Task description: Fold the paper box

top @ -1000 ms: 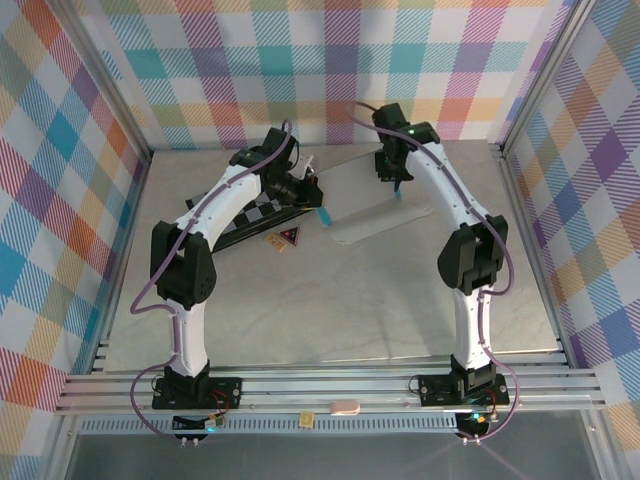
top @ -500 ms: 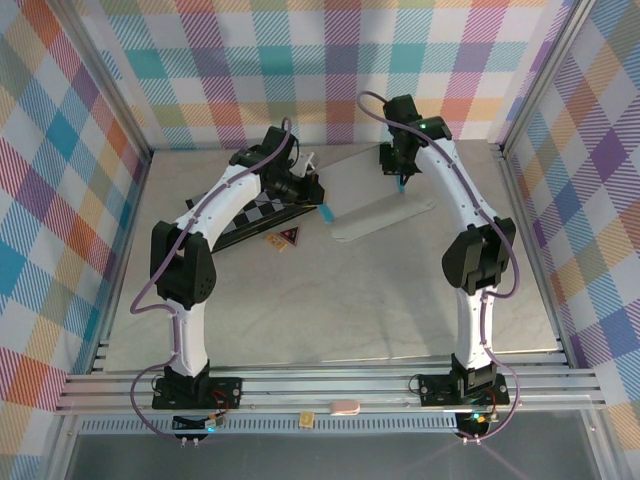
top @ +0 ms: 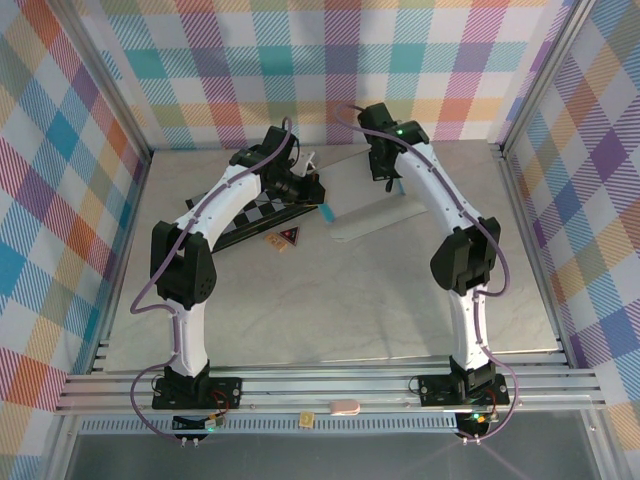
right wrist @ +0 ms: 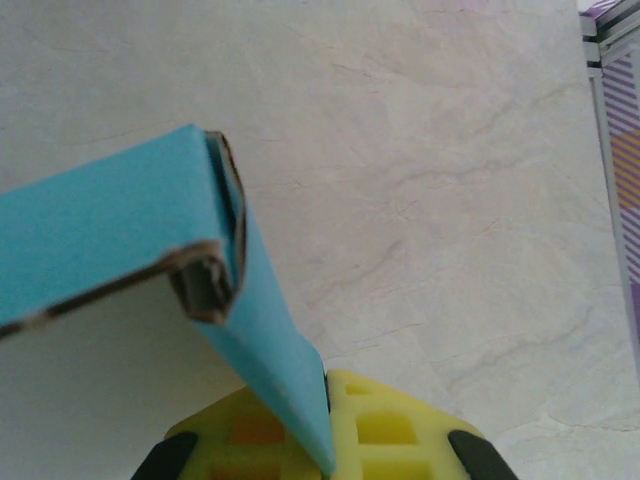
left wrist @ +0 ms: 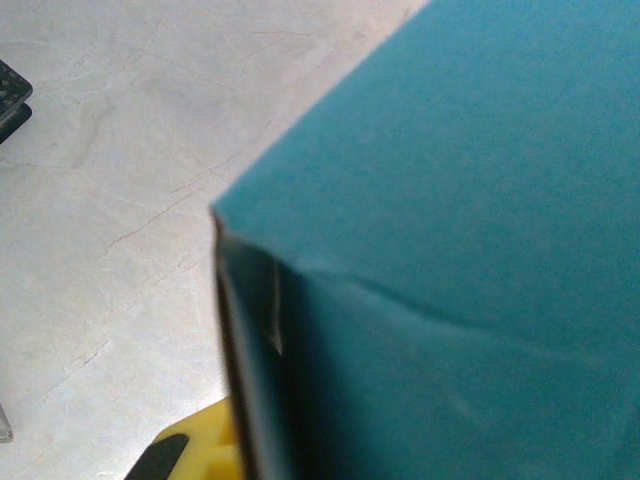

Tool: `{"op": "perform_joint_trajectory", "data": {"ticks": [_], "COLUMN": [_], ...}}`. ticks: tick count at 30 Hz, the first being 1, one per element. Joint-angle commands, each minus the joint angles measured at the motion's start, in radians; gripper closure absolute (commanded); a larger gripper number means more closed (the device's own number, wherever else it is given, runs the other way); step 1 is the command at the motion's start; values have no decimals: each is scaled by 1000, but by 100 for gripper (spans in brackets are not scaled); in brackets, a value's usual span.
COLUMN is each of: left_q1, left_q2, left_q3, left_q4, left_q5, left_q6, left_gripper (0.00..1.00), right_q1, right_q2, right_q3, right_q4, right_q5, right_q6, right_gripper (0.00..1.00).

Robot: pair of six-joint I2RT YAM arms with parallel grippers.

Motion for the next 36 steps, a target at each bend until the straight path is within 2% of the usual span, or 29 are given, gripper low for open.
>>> {"op": "perform_joint_trajectory", "data": {"ticks": [1,4,9,16,20,22,26,27,32,36], "left_q1": [16,16,16,16,16,15,16,16,0,-34], "left_q2": [-19,-20,-22,-17,-14,-13,-6,-4,-16,-25], "left_q3": [37,38,37,36,39,40,38,36,-42,-137], "left_q4": [-51,-49,-51,-43,-41,-41,-47,-47,23,119], "left_q5": [12,12,11,14,18,16,-20,-36,-144,-232], "left_q6": [-4,-5,-4,-10,-13,-16,-32,-41,-93,-138], "left_gripper": [100,100,100,100,100,100,100,100,100,100], "right_q1": [-45,-65,-82,-102,-102,-93,-47,-34,23,36], "right_q2": [-27,-60,-73,-85,-80,-72,-47,-52,-111,-233], "right_q3": [-33,-71,-89,-161,-177,-165,-97,-95,-183,-404], "right_q4": [26,76,88,106,113,98,0,-16,-34,77], "right_q5": [42,-133,-242,-267,-214,-105,167,198,218,194], "right_q6": [-10,-39,-54,-59,-55,-37,64,95,191,241], "right_gripper": [100,85,74,74,86,100,100,100,100,100]}}
